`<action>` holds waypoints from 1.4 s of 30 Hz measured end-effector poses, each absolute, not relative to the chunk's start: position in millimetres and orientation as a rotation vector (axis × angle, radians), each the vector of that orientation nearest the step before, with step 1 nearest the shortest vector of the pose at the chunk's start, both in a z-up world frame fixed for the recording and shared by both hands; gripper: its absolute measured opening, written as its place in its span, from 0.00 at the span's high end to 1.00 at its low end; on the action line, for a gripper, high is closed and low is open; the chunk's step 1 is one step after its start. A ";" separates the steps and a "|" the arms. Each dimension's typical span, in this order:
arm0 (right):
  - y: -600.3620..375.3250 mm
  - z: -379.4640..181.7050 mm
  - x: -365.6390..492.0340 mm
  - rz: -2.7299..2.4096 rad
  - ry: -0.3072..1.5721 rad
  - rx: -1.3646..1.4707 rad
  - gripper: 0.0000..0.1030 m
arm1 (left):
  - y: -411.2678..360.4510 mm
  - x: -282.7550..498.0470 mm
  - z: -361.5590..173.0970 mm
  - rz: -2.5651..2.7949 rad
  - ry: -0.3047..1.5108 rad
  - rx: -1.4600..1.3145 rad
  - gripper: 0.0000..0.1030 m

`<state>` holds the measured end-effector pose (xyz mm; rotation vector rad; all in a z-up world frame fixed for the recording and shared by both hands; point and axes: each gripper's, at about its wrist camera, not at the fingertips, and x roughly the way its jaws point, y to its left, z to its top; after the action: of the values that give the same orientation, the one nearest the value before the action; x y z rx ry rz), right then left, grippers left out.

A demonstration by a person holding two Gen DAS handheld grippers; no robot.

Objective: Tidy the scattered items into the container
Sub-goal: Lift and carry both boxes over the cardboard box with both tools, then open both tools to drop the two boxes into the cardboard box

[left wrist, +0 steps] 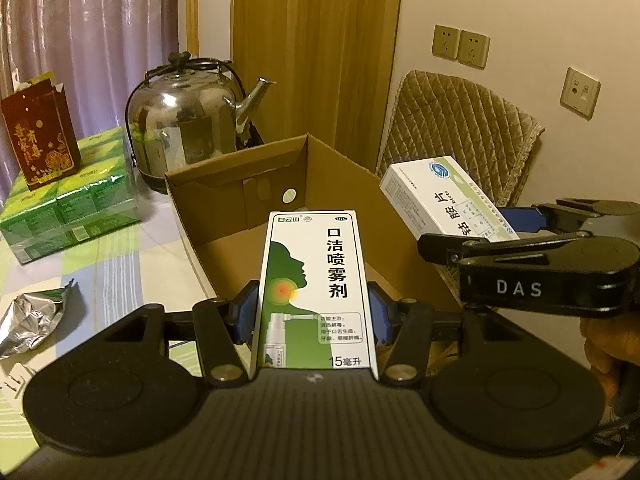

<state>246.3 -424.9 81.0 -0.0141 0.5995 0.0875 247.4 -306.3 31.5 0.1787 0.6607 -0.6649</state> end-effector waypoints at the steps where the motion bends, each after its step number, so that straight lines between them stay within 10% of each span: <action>1: -425.1 79.9 247.5 0.087 0.602 -0.014 0.34 | -307.2 248.5 30.0 -0.666 0.664 0.180 0.51; 42: -395.4 45.0 274.9 0.178 0.706 -0.059 0.34 | -222.4 241.3 32.0 -0.497 0.630 0.091 0.42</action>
<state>274.9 -395.4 45.0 -0.0586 0.7064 0.1778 241.3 -222.4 32.0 0.0910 0.6304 -0.4969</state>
